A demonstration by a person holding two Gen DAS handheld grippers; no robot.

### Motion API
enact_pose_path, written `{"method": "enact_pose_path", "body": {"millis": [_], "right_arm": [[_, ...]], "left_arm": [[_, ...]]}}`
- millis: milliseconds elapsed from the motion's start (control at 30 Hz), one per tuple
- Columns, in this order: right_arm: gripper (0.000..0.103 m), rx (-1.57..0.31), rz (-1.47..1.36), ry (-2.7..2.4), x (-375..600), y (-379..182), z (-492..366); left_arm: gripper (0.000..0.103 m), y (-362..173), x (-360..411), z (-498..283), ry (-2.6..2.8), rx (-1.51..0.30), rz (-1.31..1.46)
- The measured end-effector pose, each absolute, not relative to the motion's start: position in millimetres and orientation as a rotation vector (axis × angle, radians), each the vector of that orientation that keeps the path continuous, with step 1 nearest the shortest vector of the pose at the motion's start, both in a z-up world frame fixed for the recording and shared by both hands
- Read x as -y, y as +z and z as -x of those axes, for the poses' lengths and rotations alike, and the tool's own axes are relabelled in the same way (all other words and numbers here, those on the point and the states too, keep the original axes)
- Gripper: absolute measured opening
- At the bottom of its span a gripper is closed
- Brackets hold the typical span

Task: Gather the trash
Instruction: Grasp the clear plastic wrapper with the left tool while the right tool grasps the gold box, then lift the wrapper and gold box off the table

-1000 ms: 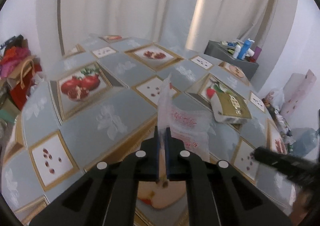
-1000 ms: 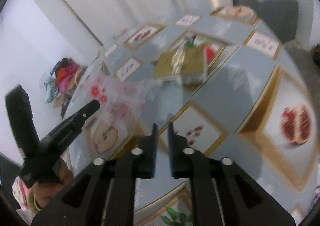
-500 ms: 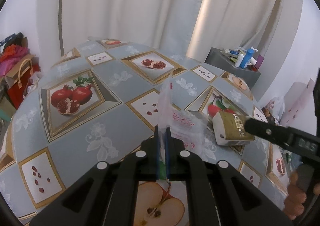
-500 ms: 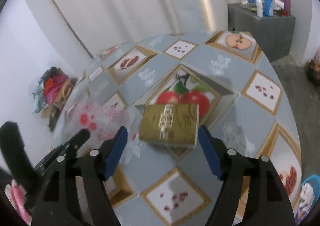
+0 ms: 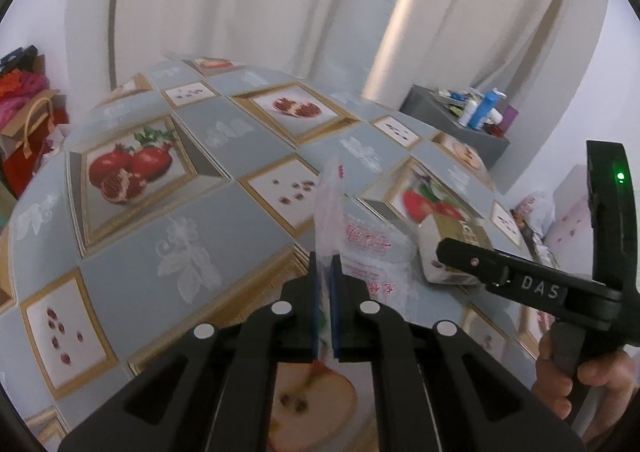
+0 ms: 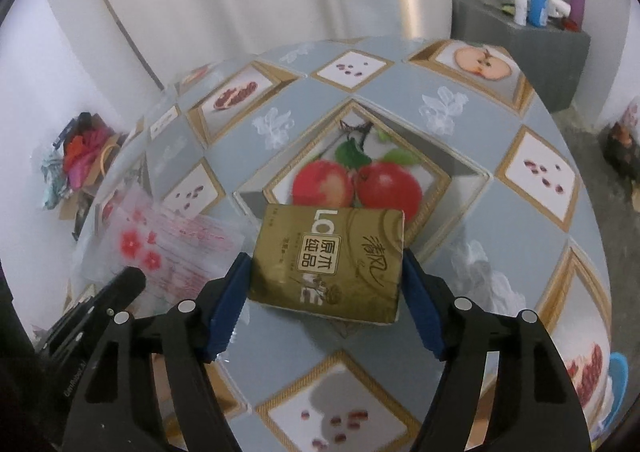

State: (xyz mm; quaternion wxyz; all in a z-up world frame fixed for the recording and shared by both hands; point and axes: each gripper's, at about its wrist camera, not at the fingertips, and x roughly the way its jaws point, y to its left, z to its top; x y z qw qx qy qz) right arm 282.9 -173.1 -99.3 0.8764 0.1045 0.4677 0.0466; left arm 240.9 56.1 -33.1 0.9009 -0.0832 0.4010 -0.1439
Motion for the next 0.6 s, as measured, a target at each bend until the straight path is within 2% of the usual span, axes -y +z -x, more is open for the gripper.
{"method": "enact_pose_path", "body": {"millis": [467, 600], "right_arm": [[0.069, -1.044, -0.208, 0.111, 186.6, -104.4, -100.0], [0.072, -1.04, -0.228, 0.122, 191.4, -106.9, -82.6]], "left_arm": [[0.004, -41.4, -43.5, -108.8, -0.46, -0.964, 0.067], [0.004, -49.1, -37.6, -93.7, -0.438, -0.961, 0.02]]}}
